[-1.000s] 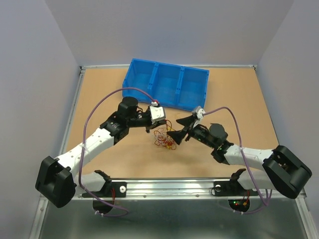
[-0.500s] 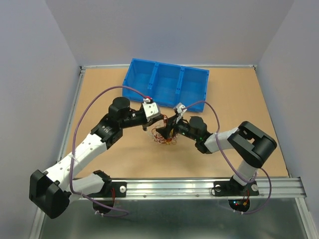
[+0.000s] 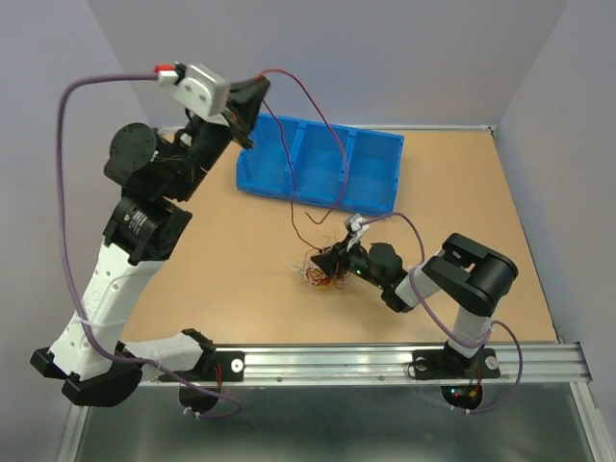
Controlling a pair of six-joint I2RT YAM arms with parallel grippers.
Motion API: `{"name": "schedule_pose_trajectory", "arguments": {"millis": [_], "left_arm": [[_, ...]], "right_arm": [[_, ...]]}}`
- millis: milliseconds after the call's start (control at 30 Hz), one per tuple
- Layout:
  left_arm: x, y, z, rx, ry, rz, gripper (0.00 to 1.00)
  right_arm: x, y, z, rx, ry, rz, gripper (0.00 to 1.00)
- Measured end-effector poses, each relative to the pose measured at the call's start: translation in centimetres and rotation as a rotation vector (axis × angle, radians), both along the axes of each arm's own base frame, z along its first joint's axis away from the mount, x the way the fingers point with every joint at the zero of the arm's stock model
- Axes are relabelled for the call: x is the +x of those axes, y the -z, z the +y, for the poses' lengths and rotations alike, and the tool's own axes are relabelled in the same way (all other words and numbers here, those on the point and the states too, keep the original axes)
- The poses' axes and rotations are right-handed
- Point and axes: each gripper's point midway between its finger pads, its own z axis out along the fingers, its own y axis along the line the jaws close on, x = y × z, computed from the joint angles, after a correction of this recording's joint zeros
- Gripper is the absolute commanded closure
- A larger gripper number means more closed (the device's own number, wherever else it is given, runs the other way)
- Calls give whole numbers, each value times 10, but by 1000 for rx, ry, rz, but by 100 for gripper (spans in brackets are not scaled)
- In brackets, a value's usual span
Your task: Untangle the cables
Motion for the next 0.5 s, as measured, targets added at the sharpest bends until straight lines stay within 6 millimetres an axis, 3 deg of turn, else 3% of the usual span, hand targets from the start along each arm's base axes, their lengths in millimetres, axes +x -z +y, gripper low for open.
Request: {"name": "schedule_pose_trajectory", "arguments": {"millis": [33,133,233,367,433,500], "left_arm": [[2,-18,13,-46,-63,-16,100],[9,-32,41,-118,-201,-14,100],[21,-33,70,-166,-355,7,100],[40,-25,92,-173,-497,32,100],[51,-19,98,-162,-549,44,100],[63,-12,99,-138,-586,53,100]], "right_arm": [[-2,3,-6,-6,16,9,64],[-7,2,-26,-10,79,15,66],[-12,-10,-51,7,163,-4,68],[-10,-36,-78,61,274,-52,68],[-9,-49,-89,83,324,-70,65],[-11,-62,-102,112,366,-93,47]]}}
